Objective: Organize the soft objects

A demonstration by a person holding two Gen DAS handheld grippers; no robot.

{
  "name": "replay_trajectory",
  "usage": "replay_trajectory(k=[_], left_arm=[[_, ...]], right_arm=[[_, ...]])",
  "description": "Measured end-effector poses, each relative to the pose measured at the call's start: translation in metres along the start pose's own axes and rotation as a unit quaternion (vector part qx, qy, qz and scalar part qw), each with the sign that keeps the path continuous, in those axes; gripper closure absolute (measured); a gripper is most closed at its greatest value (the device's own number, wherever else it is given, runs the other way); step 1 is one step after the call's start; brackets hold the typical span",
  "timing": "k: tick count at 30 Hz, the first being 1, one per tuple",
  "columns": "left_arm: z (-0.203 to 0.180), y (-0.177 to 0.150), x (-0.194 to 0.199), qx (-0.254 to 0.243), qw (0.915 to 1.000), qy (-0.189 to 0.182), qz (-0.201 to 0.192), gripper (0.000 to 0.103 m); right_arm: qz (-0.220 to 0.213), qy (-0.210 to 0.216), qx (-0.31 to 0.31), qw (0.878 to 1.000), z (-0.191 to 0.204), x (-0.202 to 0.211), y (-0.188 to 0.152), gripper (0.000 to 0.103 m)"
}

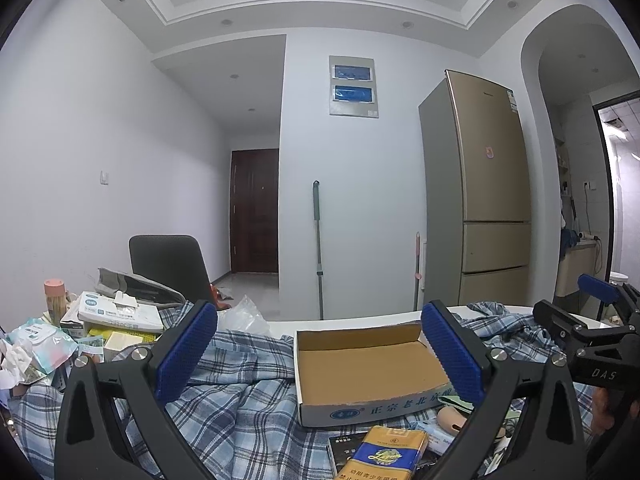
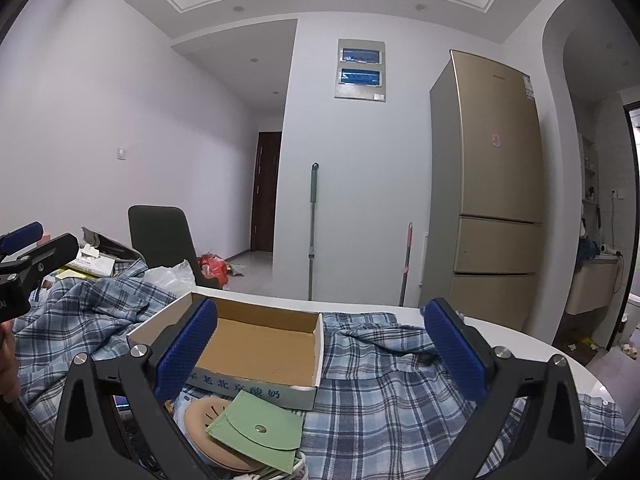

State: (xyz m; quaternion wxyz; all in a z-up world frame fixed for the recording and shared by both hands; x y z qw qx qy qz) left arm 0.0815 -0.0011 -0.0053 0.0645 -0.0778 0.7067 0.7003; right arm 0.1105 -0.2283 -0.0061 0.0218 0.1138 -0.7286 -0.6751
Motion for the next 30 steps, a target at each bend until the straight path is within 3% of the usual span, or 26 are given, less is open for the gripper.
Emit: replay_trajectory(k=[30], left_arm=[[-0.0037, 0.0001, 0.0006, -0.001, 1.0, -0.001, -0.001, 0.0]], right_arm=[[-0.021, 0.005, 0.014, 1.0, 0.0071, 0.0065, 0.0061, 0.0]])
Point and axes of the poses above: each gripper's, at about its wrist camera, not at the fingertips, and x roughly against the way its jaws point, z to its left, y to its top, the point moved 8 cm from there along -x, roughly the way its jaws point, and after that the axes turned 14 degrees about -z, right-handed, at the moved point
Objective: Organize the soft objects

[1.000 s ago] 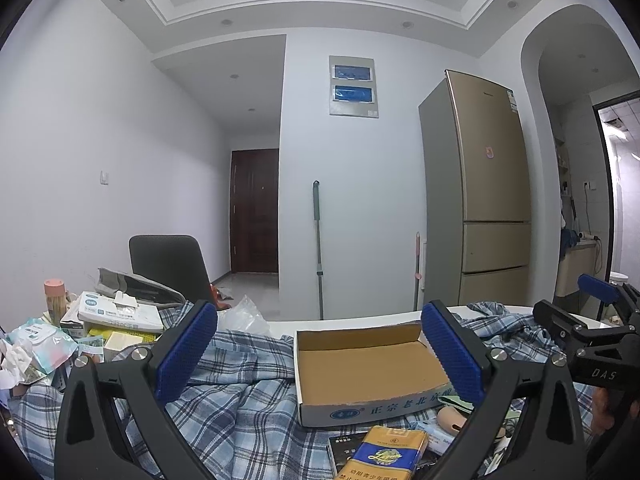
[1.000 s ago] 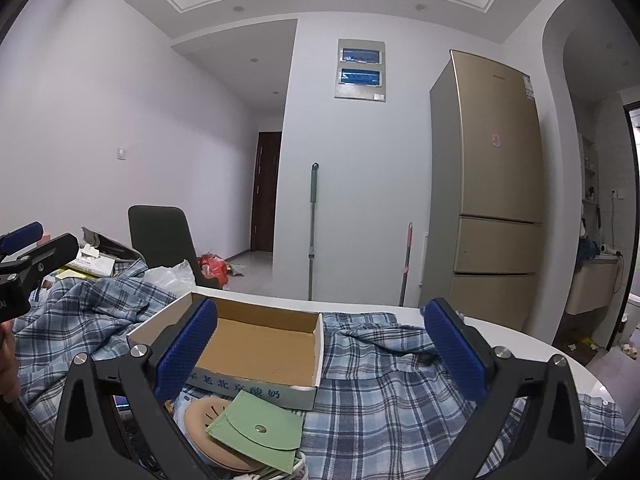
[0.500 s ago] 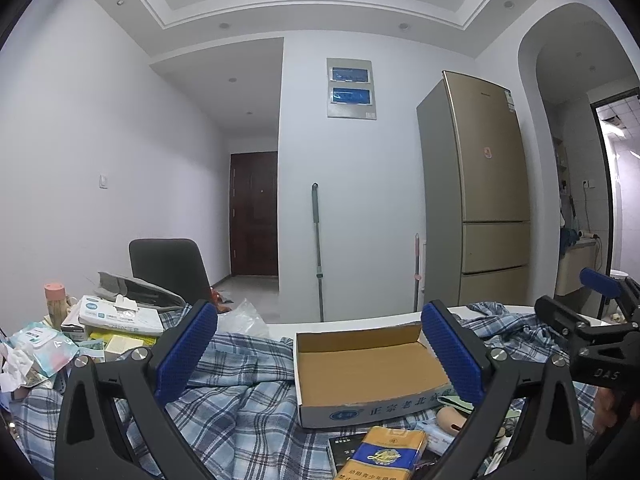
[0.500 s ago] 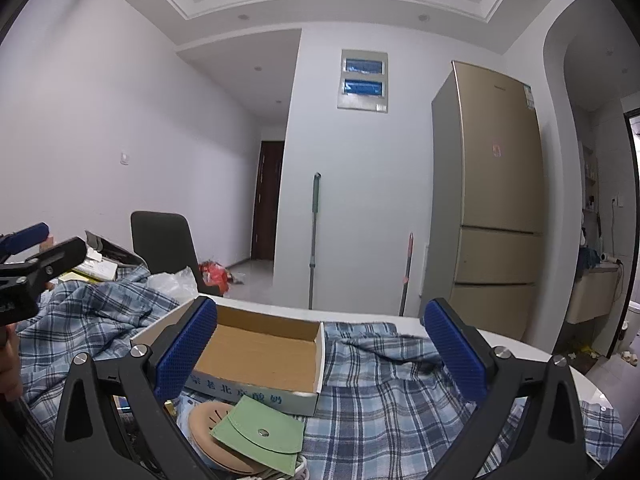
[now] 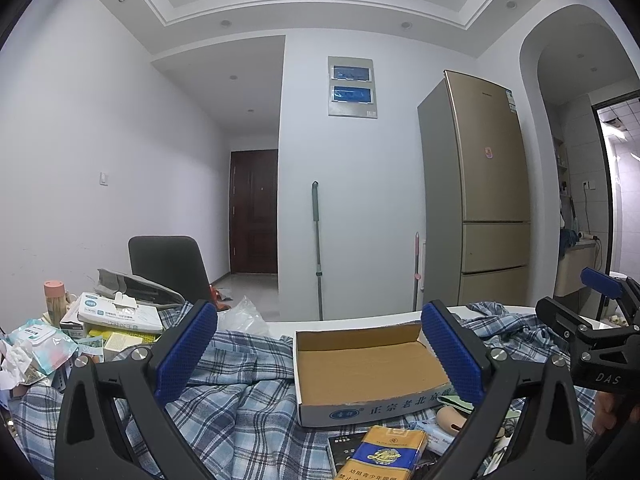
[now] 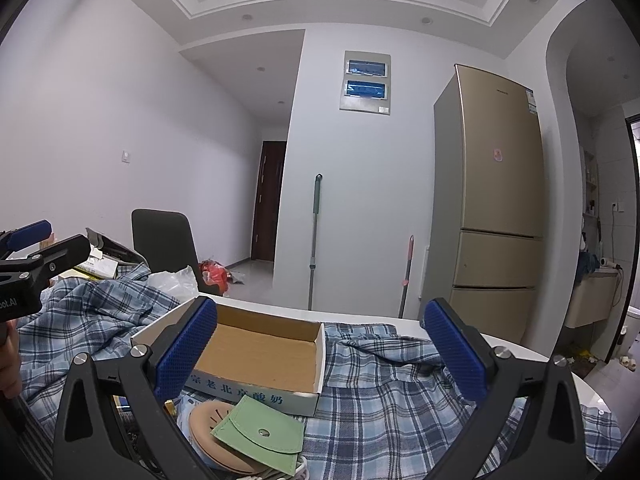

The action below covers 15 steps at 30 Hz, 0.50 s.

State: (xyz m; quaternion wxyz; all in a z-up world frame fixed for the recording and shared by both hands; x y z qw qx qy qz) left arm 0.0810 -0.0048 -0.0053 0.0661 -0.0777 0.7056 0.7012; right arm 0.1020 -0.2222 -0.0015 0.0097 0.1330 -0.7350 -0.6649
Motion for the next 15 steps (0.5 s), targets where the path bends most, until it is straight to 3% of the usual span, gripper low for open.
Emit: replay_trajectory(k=[15], left_arm=[[0.0021, -0.0007, -0.0012, 0.002, 1.0, 0.003, 0.003, 0.0]], right_arm=[[0.002, -0.006, 0.008, 1.0, 0.0, -0.0013, -0.0026, 0.0]])
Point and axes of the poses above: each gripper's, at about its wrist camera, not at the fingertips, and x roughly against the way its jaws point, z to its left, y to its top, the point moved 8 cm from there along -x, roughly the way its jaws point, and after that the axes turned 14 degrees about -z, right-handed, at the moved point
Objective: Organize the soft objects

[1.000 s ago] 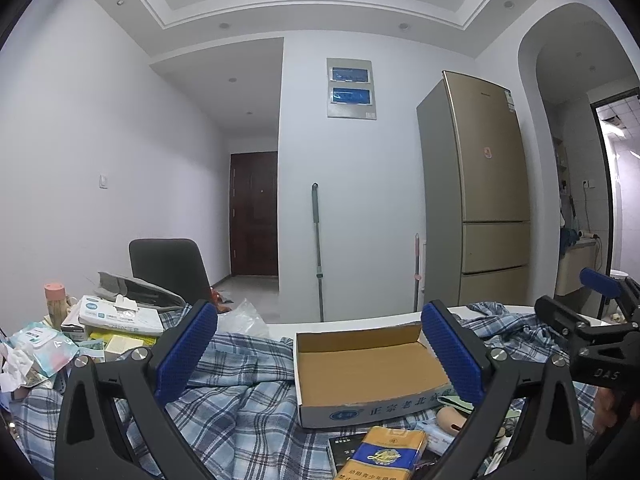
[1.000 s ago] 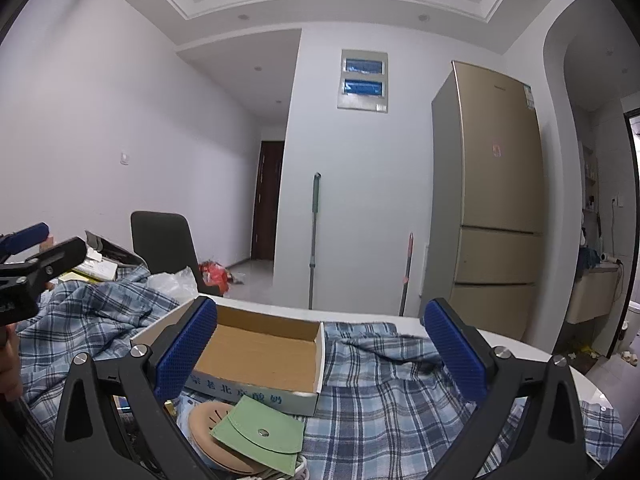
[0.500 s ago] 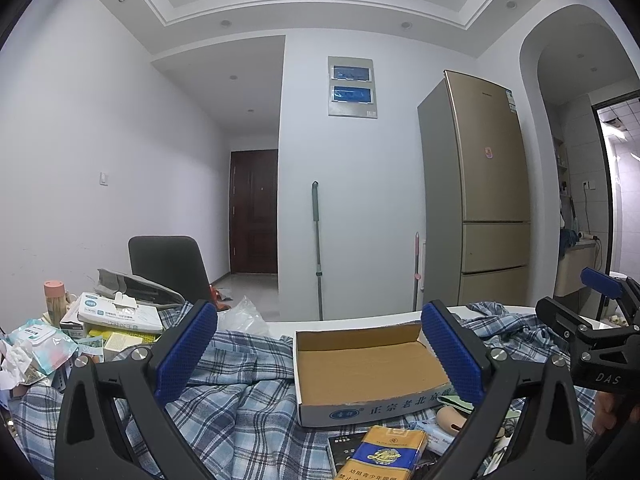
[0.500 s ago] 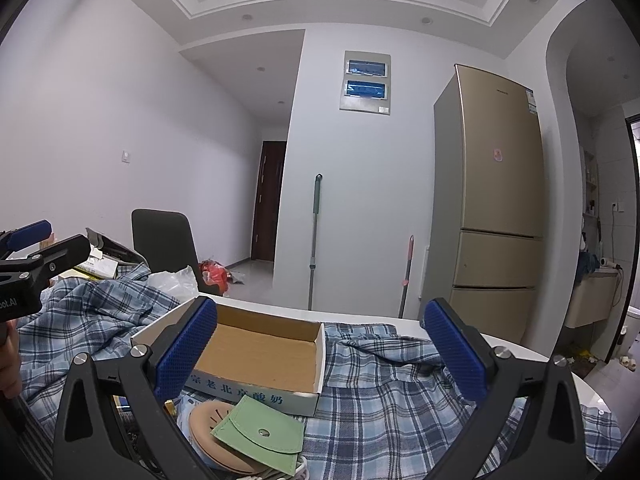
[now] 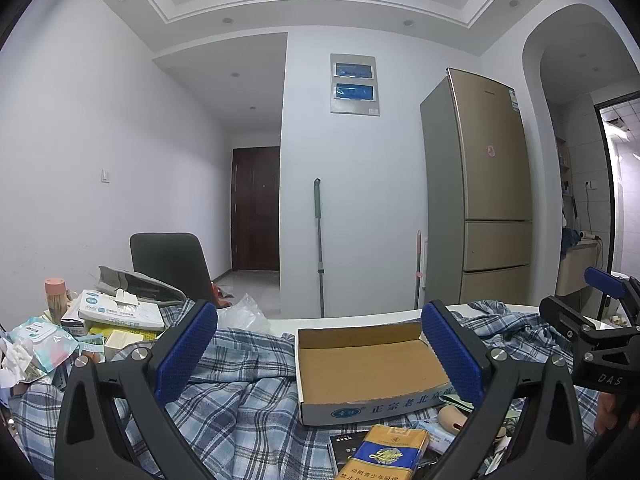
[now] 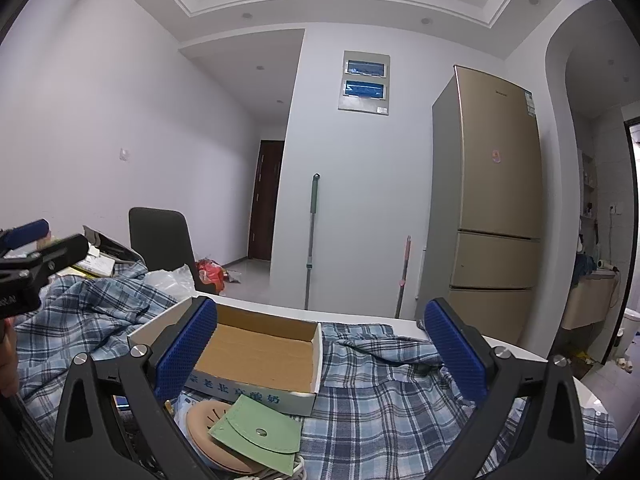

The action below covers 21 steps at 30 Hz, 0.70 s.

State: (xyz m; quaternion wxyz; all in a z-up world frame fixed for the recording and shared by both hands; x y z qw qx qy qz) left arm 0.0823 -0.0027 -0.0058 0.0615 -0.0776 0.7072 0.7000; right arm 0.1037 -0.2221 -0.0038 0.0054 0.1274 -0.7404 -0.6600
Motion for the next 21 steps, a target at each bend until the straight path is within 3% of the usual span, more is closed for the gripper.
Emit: replay_trajectory(k=[11, 14, 18, 21], left_arm=[[0.0, 0.001, 0.002, -0.002, 1.0, -0.002, -0.007, 0.0], [-0.004, -0.003, -0.002, 0.004, 0.9995, -0.025, 0.017, 0.0], [-0.004, -0.003, -0.004, 0.0, 0.9995, -0.021, 0.022, 0.0], [-0.003, 0.001, -0.002, -0.006, 0.9994, -0.02, 0.028, 0.0]], right_arm=[[-0.006, -0.003, -0.018, 1.0, -0.008, 0.003, 0.003, 0.0], [-0.004, 0.012, -0.019, 1.0, -0.004, 0.001, 0.004, 0.0], [0.015, 0.04, -0.034, 0.999, -0.001, -0.007, 0.004, 0.0], [0.064, 0.035, -0.052, 0.996, -0.01, -0.017, 0.003, 0.0]])
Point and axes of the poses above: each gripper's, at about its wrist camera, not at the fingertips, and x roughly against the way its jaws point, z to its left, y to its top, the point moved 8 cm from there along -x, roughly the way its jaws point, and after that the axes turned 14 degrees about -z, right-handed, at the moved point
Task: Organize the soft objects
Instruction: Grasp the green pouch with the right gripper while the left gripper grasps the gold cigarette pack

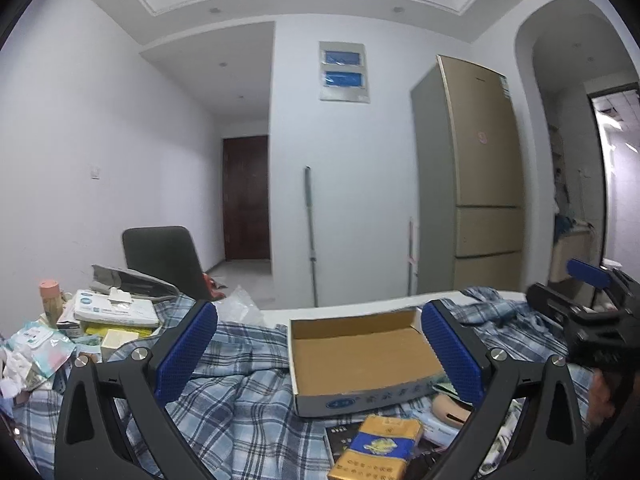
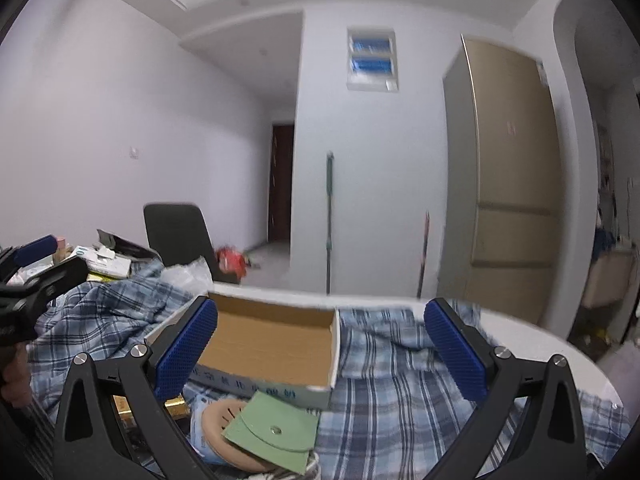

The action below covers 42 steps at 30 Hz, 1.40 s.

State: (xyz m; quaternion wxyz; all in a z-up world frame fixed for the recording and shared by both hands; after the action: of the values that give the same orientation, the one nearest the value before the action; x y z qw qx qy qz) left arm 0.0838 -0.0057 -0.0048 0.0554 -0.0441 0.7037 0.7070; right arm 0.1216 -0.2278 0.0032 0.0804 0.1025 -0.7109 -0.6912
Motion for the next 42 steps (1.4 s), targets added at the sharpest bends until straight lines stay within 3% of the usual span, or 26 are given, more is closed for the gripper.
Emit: replay_trajectory(k=[4, 10, 15, 19, 24, 33, 42], left_arm=[[-0.007, 0.006, 0.001, 0.016, 0.9986, -0.046, 0.021, 0.0], [-0.01, 0.007, 0.001, 0.016, 0.9979, -0.057, 0.024, 0.0], [-0.007, -0.003, -0.007, 0.02, 0.9974, -0.05, 0.047, 0.0], [0.004, -0.013, -0.017, 0.028, 0.9962, -0.025, 0.078, 0.0], [0.012, -0.03, -0.028, 0.055, 0.9897, -0.032, 0.129, 0.0], [0.0, -0.039, -0.028, 0.025, 0.9879, -0.036, 0.149, 0.0], [-0.005, -0.038, -0.026, 0.031, 0.9866, -0.05, 0.152, 0.0]], right_arm=[[0.104, 0.037, -0.084, 0.99, -0.008, -0.015, -0.006, 0.0], [0.244, 0.062, -0.172, 0.952, -0.004, -0.042, -0.041, 0.0], [0.305, 0.052, -0.155, 0.938, 0.008, -0.054, -0.079, 0.002], [0.35, 0.052, -0.172, 0.919, 0.005, -0.059, -0.11, 0.015], [0.374, 0.062, -0.184, 0.907, 0.008, -0.062, -0.13, 0.02], [0.394, 0.072, -0.198, 0.895, 0.011, -0.063, -0.145, 0.024], [0.403, 0.08, -0.212, 0.887, 0.011, -0.064, -0.151, 0.028]])
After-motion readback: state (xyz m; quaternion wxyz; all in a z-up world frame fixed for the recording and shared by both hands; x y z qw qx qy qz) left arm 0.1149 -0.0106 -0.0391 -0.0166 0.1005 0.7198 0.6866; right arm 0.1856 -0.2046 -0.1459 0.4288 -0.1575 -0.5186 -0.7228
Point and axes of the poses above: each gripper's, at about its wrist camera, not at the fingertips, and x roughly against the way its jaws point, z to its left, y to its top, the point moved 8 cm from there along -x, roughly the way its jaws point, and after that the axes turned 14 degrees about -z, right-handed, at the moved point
